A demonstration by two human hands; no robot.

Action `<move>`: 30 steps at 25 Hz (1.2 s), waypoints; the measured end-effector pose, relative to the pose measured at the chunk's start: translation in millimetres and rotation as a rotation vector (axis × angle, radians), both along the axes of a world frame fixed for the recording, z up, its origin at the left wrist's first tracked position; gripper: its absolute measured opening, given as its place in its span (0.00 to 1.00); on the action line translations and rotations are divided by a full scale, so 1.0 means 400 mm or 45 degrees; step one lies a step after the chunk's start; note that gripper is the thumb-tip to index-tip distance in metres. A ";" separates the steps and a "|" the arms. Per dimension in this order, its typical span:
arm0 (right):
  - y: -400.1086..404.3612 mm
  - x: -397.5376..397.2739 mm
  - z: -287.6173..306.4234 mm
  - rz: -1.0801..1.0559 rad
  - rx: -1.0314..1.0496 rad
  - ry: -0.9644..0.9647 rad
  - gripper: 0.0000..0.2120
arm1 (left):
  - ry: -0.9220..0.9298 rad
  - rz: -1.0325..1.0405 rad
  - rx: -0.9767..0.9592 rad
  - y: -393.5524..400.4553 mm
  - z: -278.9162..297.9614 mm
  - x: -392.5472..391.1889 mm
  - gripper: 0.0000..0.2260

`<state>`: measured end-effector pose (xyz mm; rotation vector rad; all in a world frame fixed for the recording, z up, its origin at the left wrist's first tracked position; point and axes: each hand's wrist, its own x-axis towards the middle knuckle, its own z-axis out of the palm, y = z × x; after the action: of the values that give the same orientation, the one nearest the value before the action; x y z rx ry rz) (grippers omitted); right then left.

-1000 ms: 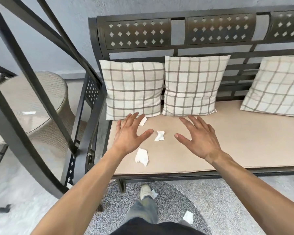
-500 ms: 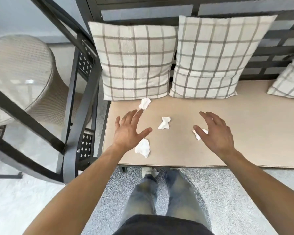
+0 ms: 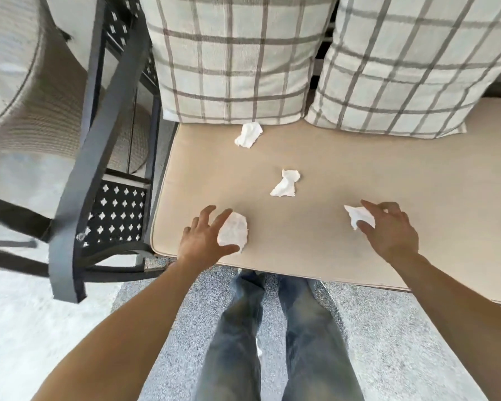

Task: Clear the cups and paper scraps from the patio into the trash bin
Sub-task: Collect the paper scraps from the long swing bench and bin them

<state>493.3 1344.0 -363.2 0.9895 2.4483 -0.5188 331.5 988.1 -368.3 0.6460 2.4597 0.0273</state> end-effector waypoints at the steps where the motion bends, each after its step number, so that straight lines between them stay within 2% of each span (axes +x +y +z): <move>1: -0.001 -0.004 -0.019 -0.005 -0.006 0.002 0.24 | -0.014 -0.005 0.009 -0.004 -0.018 0.004 0.41; 5: -0.014 -0.015 -0.093 -0.047 -0.015 -0.008 0.21 | -0.014 -0.083 0.105 0.017 -0.079 0.018 0.37; 9: -0.032 -0.012 -0.132 -0.123 0.010 0.143 0.14 | -0.011 -0.093 0.200 0.037 -0.118 0.020 0.21; 13: -0.062 -0.047 -0.140 -0.091 -0.098 0.192 0.12 | -0.085 -0.012 0.355 0.037 -0.134 -0.002 0.06; 15: -0.090 -0.089 -0.138 -0.063 -0.256 0.220 0.13 | -0.159 0.074 0.373 0.046 -0.134 -0.038 0.07; 18: -0.133 -0.172 -0.120 -0.184 -0.493 0.308 0.11 | -0.158 0.150 0.395 0.080 -0.124 -0.114 0.09; 23: -0.170 -0.324 -0.119 0.026 -0.528 0.451 0.05 | -0.015 0.168 0.486 0.196 -0.120 -0.297 0.08; 27: -0.176 -0.386 -0.162 0.148 -0.506 0.314 0.06 | 0.012 0.122 0.440 0.314 -0.174 -0.439 0.05; 30: -0.185 -0.383 -0.198 0.252 -0.439 0.250 0.04 | -0.051 0.012 0.247 0.375 -0.243 -0.502 0.07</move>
<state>340.0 1270.0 -442.5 0.5726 2.4722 -0.9667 130.6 1138.1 -465.6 0.7089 2.4401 0.2827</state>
